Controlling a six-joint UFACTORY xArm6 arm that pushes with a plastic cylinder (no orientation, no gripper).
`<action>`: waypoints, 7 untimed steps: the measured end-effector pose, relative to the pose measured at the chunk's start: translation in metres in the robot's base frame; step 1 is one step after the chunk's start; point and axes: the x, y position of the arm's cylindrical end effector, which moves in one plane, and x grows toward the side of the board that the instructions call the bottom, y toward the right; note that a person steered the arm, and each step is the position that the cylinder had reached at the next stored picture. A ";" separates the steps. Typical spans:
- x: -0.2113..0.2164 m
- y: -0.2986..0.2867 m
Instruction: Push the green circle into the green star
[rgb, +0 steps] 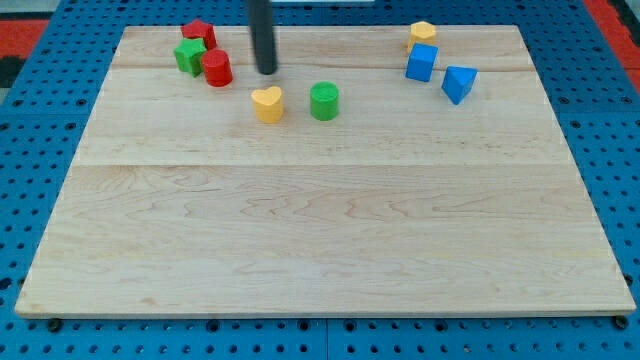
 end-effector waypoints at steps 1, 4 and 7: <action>0.009 0.076; 0.047 0.031; 0.052 0.032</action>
